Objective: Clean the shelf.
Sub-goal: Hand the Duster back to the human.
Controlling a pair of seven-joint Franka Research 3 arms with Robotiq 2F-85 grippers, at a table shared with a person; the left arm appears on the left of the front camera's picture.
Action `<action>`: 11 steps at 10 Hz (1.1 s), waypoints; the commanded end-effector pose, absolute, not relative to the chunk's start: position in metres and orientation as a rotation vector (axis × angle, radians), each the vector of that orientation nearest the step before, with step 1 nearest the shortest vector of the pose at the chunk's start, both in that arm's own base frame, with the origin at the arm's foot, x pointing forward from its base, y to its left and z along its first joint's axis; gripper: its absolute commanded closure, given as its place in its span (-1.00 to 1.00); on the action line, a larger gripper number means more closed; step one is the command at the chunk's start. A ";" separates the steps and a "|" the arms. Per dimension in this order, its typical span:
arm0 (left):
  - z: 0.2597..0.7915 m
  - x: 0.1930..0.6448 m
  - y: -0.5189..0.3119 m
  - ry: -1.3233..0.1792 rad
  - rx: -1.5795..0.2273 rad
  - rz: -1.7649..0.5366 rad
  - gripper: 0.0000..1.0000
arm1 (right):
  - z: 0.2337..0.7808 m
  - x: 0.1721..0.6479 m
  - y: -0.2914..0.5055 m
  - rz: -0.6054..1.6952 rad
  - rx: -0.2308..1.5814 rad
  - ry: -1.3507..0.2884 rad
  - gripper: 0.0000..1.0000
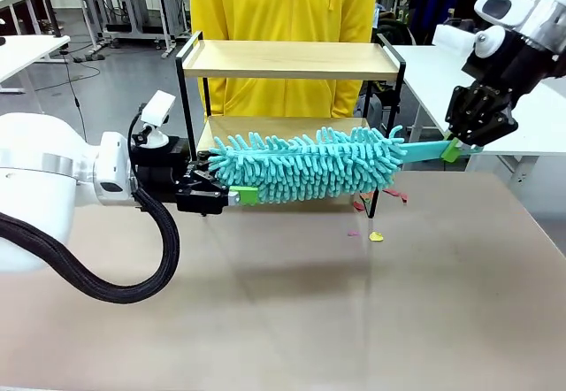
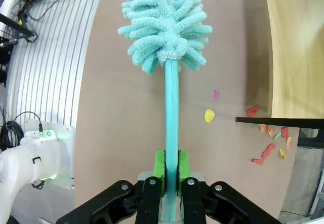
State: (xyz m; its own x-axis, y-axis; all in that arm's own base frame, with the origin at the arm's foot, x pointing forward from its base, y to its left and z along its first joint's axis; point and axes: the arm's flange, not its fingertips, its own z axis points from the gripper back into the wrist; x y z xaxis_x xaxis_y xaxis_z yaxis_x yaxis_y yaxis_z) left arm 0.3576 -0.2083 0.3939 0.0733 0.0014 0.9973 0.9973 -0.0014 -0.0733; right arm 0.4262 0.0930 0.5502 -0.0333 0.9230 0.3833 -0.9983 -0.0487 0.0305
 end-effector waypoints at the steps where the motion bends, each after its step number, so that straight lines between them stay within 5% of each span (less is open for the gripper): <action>1: 0.394 0.361 -0.221 -1.174 -1.282 -1.149 -1.00 | 0.553 0.425 0.093 1.588 0.356 -0.297 0.74; 2: 0.394 0.361 -0.221 -1.181 -1.287 -1.153 0.16 | 0.553 0.425 0.093 1.588 0.356 -0.297 0.74; 3: 0.395 0.360 -0.220 -1.179 -1.284 -1.160 0.17 | 0.553 0.425 0.093 1.588 0.356 -0.297 0.74; 4: 0.395 0.360 -0.218 -1.184 -1.294 -1.161 1.00 | 0.553 0.425 0.093 1.588 0.356 -0.297 0.74; 6: 0.394 0.359 -0.218 -1.174 -1.305 -1.163 1.00 | 0.553 0.425 0.093 1.588 0.356 -0.297 0.74; 7: 0.394 0.358 -0.218 -1.169 -1.312 -1.164 0.71 | 0.553 0.425 0.093 1.588 0.356 -0.297 0.74; 9: 0.394 0.356 -0.218 -1.163 -1.306 -1.188 1.00 | 0.553 0.425 0.093 1.588 0.356 -0.297 0.74; 11: 0.394 0.356 -0.218 -1.181 -1.293 -1.176 1.00 | 0.553 0.425 0.093 1.588 0.356 -0.297 0.74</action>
State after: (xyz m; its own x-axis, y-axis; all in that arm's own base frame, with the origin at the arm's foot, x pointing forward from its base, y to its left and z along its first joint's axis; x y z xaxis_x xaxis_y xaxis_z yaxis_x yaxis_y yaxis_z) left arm 0.3611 -0.2132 0.3943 0.0769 0.0230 0.9968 0.9969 -0.0195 -0.0765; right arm 0.4228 0.0916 0.5500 -0.0319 0.9231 0.3832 -0.9972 -0.0552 0.0498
